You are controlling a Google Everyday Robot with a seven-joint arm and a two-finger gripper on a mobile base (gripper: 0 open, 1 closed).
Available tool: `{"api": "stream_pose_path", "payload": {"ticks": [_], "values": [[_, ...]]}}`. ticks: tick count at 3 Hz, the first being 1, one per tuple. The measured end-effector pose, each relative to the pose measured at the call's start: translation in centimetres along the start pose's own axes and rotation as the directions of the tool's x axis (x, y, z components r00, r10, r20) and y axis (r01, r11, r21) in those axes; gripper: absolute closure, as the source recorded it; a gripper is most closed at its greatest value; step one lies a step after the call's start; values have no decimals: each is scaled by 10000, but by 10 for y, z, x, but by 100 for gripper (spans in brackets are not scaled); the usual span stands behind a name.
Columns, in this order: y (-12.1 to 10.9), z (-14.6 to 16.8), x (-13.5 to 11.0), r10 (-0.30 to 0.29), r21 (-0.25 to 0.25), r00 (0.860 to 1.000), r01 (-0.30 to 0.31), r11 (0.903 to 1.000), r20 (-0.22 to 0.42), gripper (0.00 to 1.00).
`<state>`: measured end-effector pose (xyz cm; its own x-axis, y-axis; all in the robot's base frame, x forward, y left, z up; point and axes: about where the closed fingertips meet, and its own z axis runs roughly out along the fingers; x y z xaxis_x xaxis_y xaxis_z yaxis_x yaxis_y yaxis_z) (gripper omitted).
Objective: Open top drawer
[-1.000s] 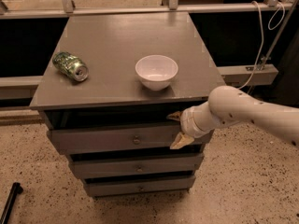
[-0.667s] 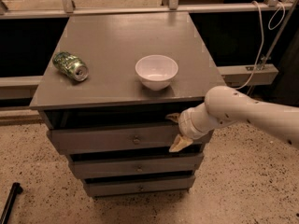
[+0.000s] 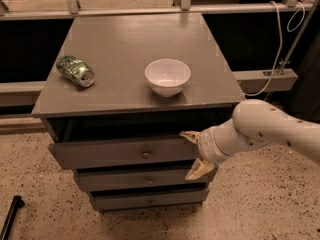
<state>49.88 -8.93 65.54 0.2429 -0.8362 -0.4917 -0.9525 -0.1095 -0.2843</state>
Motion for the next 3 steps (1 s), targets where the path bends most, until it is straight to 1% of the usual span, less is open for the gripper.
{"api": "stream_pose_path", "payload": {"ticks": [1, 2, 3], "values": [[35, -23, -7, 212, -326, 9988, -198, 9993, 431, 28], [49, -48, -17, 66, -46, 9977, -63, 10000, 668, 27], [38, -53, -24, -311, 384, 9983, 292, 9988, 502, 23]]}}
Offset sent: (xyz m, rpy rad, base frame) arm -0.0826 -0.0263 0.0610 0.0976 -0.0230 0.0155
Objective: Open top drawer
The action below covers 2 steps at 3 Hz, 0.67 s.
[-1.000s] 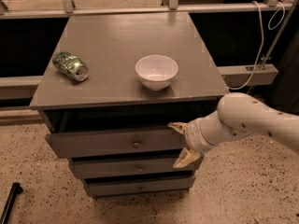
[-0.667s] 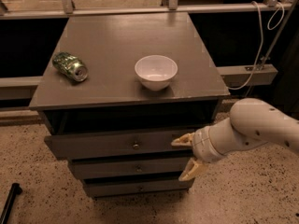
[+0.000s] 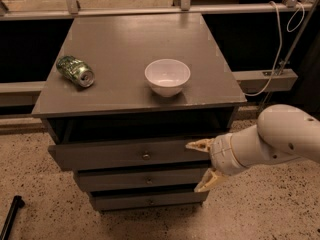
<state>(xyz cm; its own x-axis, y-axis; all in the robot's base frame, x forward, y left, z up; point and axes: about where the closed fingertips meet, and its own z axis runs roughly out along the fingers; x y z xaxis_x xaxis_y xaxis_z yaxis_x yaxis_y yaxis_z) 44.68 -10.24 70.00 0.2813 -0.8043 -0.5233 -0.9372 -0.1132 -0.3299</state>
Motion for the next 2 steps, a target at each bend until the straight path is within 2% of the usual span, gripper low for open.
{"api": "stream_pose_path", "payload": {"ticks": [1, 2], "values": [[-25, 11, -4, -464, 315, 9982, 477, 9984, -388, 20], [-66, 40, -5, -1054, 382, 9915, 1085, 9934, -758, 19]]}}
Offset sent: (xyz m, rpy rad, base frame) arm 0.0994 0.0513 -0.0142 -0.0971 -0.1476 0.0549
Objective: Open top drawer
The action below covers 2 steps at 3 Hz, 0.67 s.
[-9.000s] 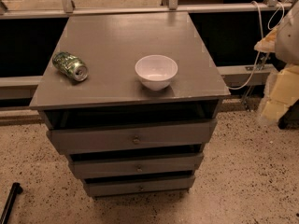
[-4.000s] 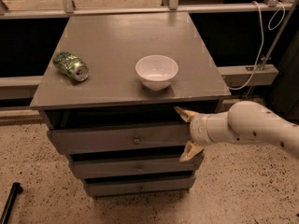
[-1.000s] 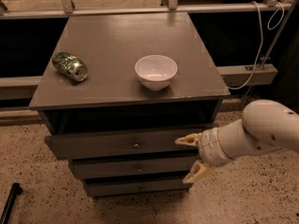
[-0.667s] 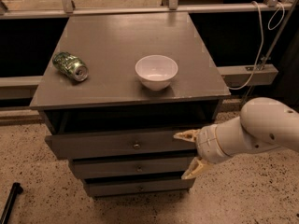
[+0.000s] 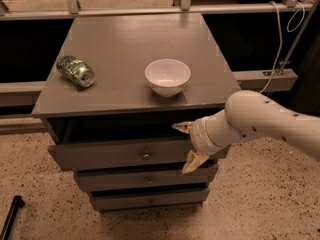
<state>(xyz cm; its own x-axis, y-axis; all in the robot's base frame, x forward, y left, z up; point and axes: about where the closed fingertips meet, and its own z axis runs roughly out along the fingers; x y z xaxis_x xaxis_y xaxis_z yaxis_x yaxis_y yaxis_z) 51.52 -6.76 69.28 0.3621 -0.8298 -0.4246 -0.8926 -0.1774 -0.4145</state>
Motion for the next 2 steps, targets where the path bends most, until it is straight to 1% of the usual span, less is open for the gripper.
{"api": "stream_pose_path", "payload": {"ticks": [1, 2], "values": [[-20, 26, 3, -341, -368, 9990, 330, 9988, -293, 23], [-19, 43, 9, -352, -807, 9983, 314, 9962, -456, 24]]}}
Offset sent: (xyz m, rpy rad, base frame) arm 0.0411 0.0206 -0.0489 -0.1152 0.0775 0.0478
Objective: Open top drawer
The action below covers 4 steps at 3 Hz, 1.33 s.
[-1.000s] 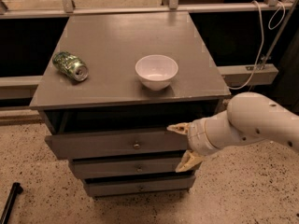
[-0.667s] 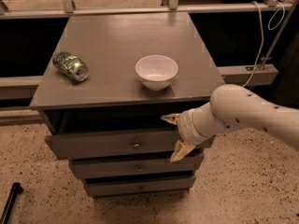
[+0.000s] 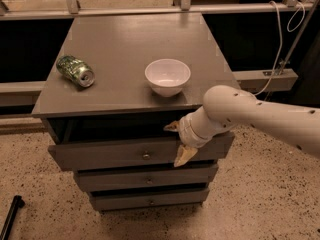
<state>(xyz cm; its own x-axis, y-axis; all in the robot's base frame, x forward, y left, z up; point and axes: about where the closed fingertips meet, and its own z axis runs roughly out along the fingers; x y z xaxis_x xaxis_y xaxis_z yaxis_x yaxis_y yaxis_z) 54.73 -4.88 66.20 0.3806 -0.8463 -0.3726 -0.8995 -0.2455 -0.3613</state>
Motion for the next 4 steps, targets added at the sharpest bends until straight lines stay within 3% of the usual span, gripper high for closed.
{"api": "stream_pose_path", "payload": {"ticks": [1, 3, 4], "values": [[13, 12, 4, 102, -585, 9998, -110, 9982, -154, 26], [80, -8, -10, 207, -1874, 9996, -242, 9820, -211, 30], [79, -12, -12, 206, -1875, 9996, -242, 9820, -210, 30]]}}
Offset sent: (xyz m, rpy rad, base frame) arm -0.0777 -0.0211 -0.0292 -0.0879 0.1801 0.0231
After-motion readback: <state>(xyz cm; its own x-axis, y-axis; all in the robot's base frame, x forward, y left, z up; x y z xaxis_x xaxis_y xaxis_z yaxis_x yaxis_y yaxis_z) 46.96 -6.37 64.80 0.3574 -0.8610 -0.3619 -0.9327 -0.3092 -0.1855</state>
